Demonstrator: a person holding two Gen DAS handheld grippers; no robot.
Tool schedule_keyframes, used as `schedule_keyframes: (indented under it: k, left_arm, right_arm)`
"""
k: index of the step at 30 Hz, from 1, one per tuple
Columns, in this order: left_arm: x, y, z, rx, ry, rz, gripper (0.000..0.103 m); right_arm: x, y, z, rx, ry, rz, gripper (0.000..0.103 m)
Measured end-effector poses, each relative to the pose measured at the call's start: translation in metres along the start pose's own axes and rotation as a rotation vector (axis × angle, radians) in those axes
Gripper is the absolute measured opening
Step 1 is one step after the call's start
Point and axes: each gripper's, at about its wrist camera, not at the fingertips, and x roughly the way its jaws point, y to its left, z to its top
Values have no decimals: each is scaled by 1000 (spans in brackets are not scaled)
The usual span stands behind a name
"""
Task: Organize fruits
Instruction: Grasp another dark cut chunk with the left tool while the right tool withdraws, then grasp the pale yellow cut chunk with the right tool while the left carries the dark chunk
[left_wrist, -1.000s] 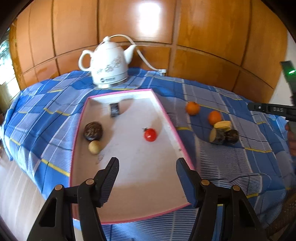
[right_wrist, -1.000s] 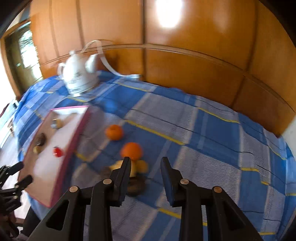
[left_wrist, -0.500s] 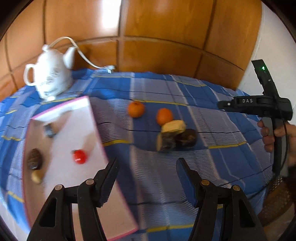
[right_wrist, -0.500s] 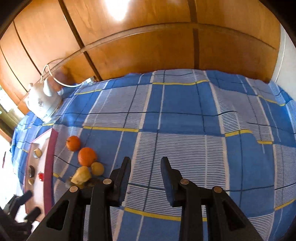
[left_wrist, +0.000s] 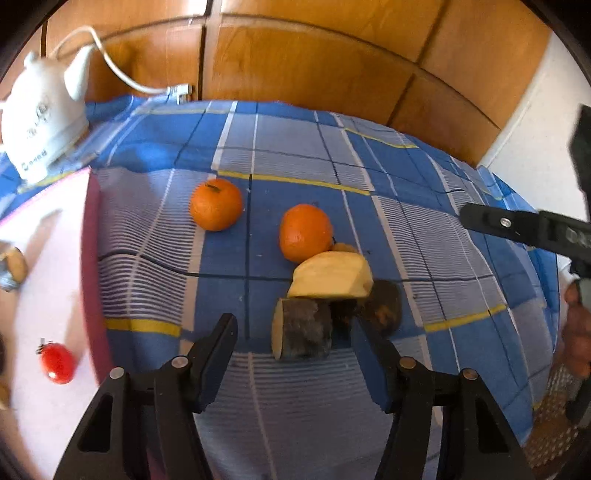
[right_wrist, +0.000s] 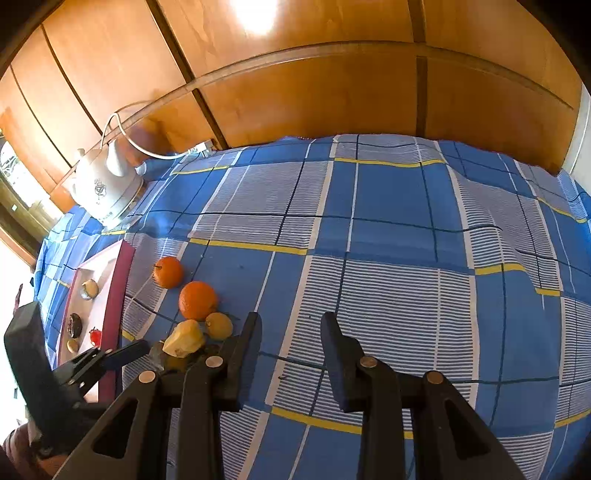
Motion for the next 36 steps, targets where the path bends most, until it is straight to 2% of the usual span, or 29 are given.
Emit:
schedule_keyframes:
  k: [1, 2, 7, 15, 21, 24, 25, 30, 36]
  left_arm:
    - [1, 1, 1, -5, -4, -12, 43]
    - [4, 1, 1, 0, 8, -29, 32]
    - [-9, -5, -14, 27, -16, -63, 30]
    - [-36, -22, -67, 108, -16, -88, 30]
    - [-43, -21, -81, 124, -41, -71, 29]
    - [-44, -18, -81, 114, -45, -76, 29]
    - [-44, -16, -82, 103, -43, -82, 28]
    - [-44, -14, -84, 100, -48, -86, 27]
    - [-45, -15, -87, 119, -64, -80, 27]
  right_arm:
    - [0, 1, 0, -3, 0, 0, 33]
    - [0, 1, 0, -5, 0, 0, 33]
    - [3, 4, -1, -22, 15, 3, 33]
    - [15, 16, -6, -83, 73, 26, 33]
    - [22, 31, -13, -134, 123, 106, 33]
    - [24, 45, -18, -189, 160, 210, 33]
    - [25, 55, -22, -232, 164, 214, 34]
    - [34, 77, -36, -341, 195, 136, 47]
    - [38, 72, -37, -322, 180, 97, 48]
